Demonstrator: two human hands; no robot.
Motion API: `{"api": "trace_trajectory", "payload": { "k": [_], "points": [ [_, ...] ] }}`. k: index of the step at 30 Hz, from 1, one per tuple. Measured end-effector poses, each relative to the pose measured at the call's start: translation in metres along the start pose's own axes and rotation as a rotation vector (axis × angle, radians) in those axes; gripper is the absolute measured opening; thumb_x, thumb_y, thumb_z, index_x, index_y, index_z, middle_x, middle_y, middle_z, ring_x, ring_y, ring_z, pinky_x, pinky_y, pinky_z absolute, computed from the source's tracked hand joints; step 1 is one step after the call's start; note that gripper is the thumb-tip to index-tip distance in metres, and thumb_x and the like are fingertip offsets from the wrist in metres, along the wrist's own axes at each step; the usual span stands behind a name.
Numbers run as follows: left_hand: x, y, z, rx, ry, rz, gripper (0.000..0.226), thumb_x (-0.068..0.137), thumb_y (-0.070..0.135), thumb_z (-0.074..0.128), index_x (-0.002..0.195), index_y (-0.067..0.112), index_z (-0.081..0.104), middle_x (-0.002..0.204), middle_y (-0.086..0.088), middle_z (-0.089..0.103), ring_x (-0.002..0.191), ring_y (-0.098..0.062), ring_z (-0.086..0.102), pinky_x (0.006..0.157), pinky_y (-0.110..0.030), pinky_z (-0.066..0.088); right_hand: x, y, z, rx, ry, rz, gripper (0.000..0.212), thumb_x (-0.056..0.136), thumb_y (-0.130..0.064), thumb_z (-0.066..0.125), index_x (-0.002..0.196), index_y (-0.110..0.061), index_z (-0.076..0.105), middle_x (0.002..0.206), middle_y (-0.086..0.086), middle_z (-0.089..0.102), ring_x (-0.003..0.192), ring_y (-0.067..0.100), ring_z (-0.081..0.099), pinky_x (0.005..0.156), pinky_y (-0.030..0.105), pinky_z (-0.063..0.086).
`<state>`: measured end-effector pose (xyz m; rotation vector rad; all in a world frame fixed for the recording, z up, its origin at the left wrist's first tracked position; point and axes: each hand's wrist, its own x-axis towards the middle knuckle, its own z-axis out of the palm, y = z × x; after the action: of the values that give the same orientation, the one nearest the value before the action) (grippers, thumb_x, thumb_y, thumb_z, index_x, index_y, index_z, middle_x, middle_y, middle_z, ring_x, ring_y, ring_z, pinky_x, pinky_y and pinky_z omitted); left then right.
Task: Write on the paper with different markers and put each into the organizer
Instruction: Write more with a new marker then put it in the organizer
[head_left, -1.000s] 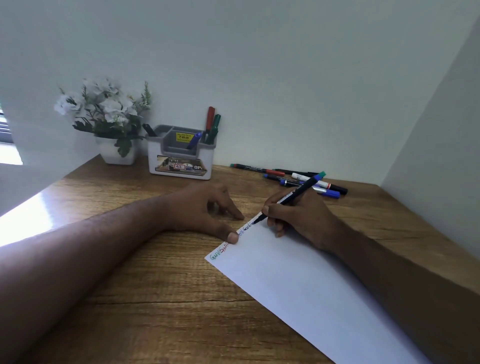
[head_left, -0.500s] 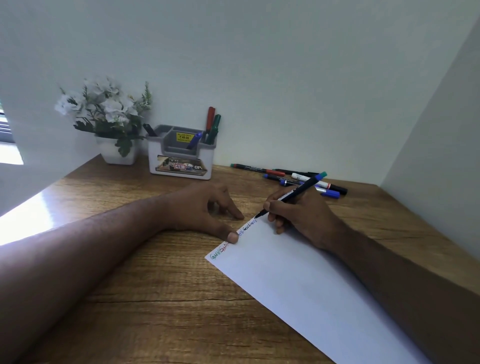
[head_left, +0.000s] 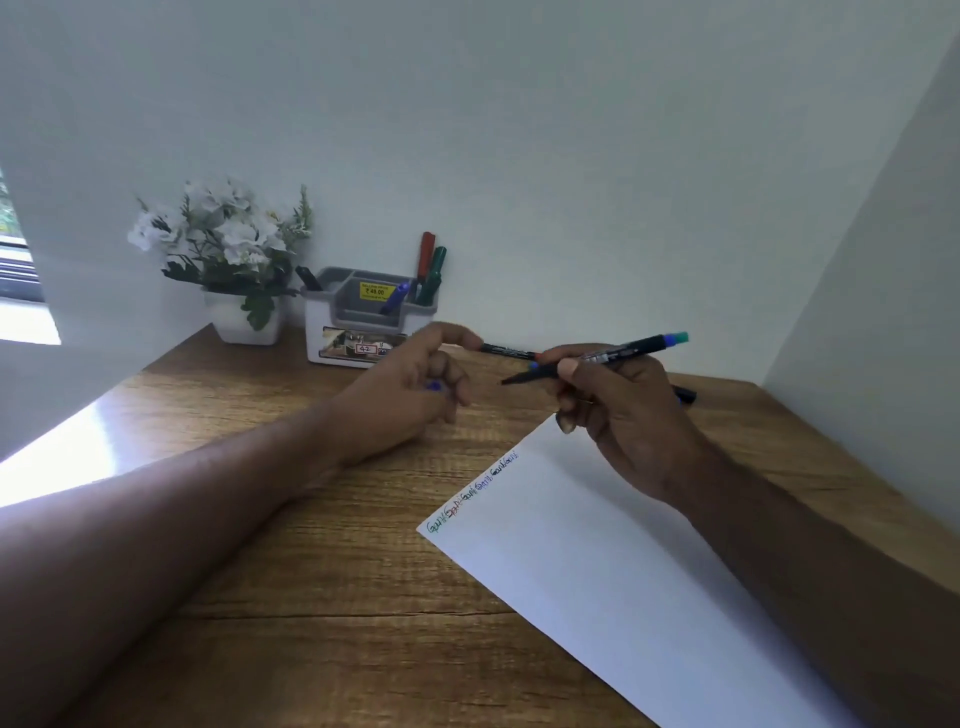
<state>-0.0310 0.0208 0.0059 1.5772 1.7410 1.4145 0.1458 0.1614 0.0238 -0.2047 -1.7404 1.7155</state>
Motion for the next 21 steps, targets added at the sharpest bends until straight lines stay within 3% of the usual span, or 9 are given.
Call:
{"api": "trace_trajectory", "payload": {
  "k": [2, 4, 8, 16, 21],
  "points": [
    [0.000, 0.007, 0.010, -0.048, -0.032, 0.004, 0.077, 0.079, -0.024, 0.049, 0.134, 0.030, 0.036, 0.092, -0.009, 0.064, 0.076, -0.024, 0.065, 0.073, -0.035, 0.053, -0.002, -0.006, 0.005, -0.002, -0.031, -0.022, 0.018, 0.091, 0.005, 0.050, 0.087, -0.001, 0.067, 0.063, 0.013, 0.058, 0.049, 0.015, 0.052, 0.045, 0.024, 0.044],
    [-0.001, 0.014, 0.017, -0.044, -0.089, -0.001, 0.091, 0.080, -0.022, 0.055, 0.141, 0.038, 0.023, 0.102, -0.011, 0.063, 0.075, -0.019, 0.069, 0.072, -0.037, 0.052, -0.005, -0.007, 0.010, -0.070, -0.053, -0.050, 0.015, 0.090, 0.007, 0.054, 0.085, -0.003, 0.064, 0.062, 0.014, 0.057, 0.048, 0.018, 0.052, 0.044, 0.025, 0.045],
    [-0.004, 0.022, 0.021, 0.011, -0.142, 0.005, 0.103, 0.082, -0.018, 0.058, 0.147, 0.040, 0.005, 0.107, -0.010, 0.061, 0.058, 0.000, 0.063, 0.055, -0.013, 0.048, -0.008, -0.005, 0.014, -0.224, -0.061, -0.089, 0.012, 0.087, 0.003, 0.060, 0.080, -0.006, 0.064, 0.057, 0.006, 0.063, 0.048, 0.018, 0.055, 0.044, 0.027, 0.047],
    [-0.004, 0.022, 0.021, -0.047, -0.167, -0.013, 0.100, 0.082, -0.023, 0.055, 0.150, 0.033, 0.006, 0.088, 0.003, 0.071, 0.056, 0.001, 0.063, 0.053, -0.008, 0.045, -0.009, 0.004, 0.019, -0.371, -0.072, -0.199, 0.007, 0.088, -0.005, 0.064, 0.082, -0.007, 0.066, 0.061, 0.011, 0.064, 0.049, 0.018, 0.055, 0.046, 0.030, 0.048],
    [-0.001, 0.012, 0.018, -0.062, -0.201, -0.036, 0.104, 0.082, -0.016, 0.061, 0.147, 0.046, 0.007, 0.110, -0.009, 0.071, 0.087, -0.015, 0.071, 0.075, -0.024, 0.054, -0.007, 0.008, 0.013, -0.373, 0.088, -0.297, 0.007, 0.085, -0.019, 0.065, 0.079, -0.014, 0.066, 0.058, 0.010, 0.062, 0.045, 0.019, 0.053, 0.047, 0.030, 0.045]
  ]
}}
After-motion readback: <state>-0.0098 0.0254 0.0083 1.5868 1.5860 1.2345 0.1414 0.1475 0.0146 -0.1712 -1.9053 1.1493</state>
